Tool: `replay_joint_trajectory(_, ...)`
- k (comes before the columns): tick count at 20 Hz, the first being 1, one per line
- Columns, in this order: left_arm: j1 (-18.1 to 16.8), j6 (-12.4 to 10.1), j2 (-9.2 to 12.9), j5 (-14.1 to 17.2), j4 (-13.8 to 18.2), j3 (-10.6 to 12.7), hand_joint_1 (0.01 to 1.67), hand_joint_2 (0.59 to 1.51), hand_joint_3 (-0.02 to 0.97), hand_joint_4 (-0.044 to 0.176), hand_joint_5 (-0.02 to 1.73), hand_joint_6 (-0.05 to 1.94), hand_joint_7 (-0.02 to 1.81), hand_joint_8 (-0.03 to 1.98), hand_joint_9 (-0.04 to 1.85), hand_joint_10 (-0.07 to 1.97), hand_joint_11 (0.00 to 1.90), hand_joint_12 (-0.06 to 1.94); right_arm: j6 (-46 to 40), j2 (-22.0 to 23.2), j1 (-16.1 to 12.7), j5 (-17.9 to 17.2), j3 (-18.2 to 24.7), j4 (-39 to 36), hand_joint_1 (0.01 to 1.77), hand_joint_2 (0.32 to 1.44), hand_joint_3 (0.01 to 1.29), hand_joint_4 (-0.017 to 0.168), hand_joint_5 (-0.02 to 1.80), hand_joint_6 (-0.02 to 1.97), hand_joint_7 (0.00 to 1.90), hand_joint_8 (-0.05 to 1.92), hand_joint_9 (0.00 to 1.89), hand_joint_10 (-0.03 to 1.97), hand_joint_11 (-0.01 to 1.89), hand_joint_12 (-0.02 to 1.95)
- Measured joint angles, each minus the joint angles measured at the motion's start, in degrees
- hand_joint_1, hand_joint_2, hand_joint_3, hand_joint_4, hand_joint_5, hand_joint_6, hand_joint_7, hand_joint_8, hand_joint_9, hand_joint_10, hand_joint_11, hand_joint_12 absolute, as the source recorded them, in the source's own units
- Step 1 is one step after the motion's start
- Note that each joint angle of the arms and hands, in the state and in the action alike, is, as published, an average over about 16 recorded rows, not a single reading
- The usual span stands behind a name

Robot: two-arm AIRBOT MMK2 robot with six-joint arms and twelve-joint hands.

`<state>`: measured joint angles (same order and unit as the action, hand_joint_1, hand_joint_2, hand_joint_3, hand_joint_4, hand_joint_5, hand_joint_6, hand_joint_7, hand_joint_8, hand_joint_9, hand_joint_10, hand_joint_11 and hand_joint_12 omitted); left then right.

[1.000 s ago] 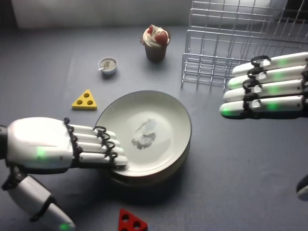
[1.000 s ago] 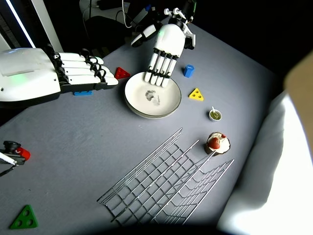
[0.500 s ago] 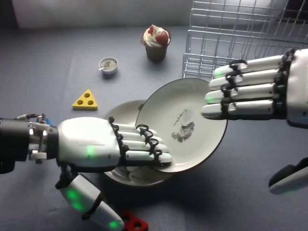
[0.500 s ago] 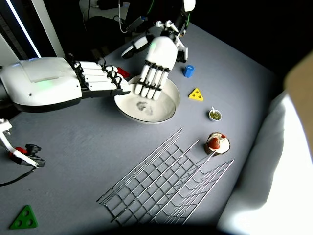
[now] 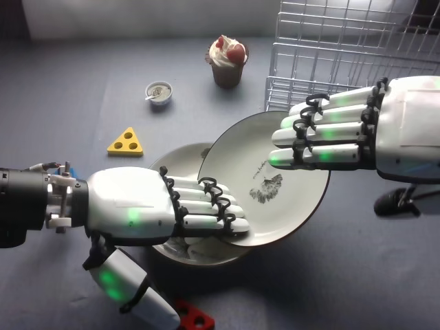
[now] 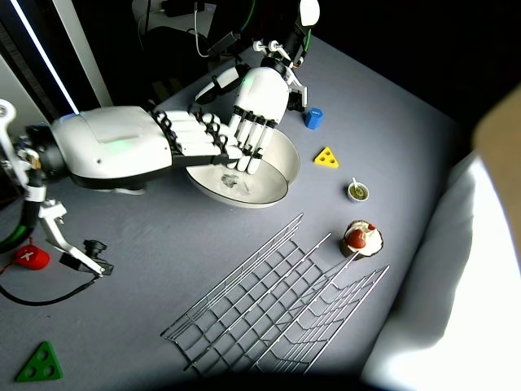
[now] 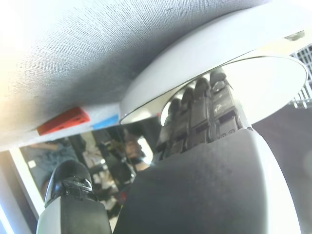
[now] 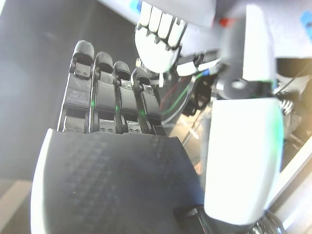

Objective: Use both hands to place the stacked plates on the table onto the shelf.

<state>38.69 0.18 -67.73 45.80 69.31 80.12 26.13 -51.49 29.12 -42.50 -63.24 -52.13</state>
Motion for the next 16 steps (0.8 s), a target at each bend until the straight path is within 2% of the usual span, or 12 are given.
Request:
replay_joint_trajectory(3, 0.0, 0.0, -0.1, 0.1, 0.0, 0.2, 0.09, 0.953, 0.006, -0.004, 0.05, -0.02, 0.05, -0.02, 0.07, -0.02, 0.1, -0.02, 0.0, -2.1, 0.0, 1.4, -1.4, 0.4, 1.15, 0.91, 0.02, 0.003, 0.14, 0.02, 0.13, 0.01, 0.17, 0.0, 0.23, 0.02)
replay_joint_trajectory(6, -0.1, 0.0, -0.2, 0.3, 0.1, 0.5, 0.09, 0.955, 0.006, -0.004, 0.06, -0.02, 0.05, -0.02, 0.08, -0.02, 0.1, -0.02, 0.2, -4.5, 0.0, 2.9, -2.8, 0.8, 1.26, 0.92, 0.02, 0.003, 0.17, 0.02, 0.14, 0.01, 0.16, 0.0, 0.23, 0.02)
replay_joint_trajectory(16, -0.3, 0.0, -0.3, 0.4, 0.3, 0.7, 0.09, 0.952, 0.005, -0.004, 0.06, -0.02, 0.06, -0.02, 0.08, -0.02, 0.1, -0.01, 1.8, -12.3, 0.0, 6.8, -7.2, 3.8, 1.35, 0.95, 0.02, 0.003, 0.26, 0.02, 0.23, 0.02, 0.21, 0.0, 0.24, 0.03)
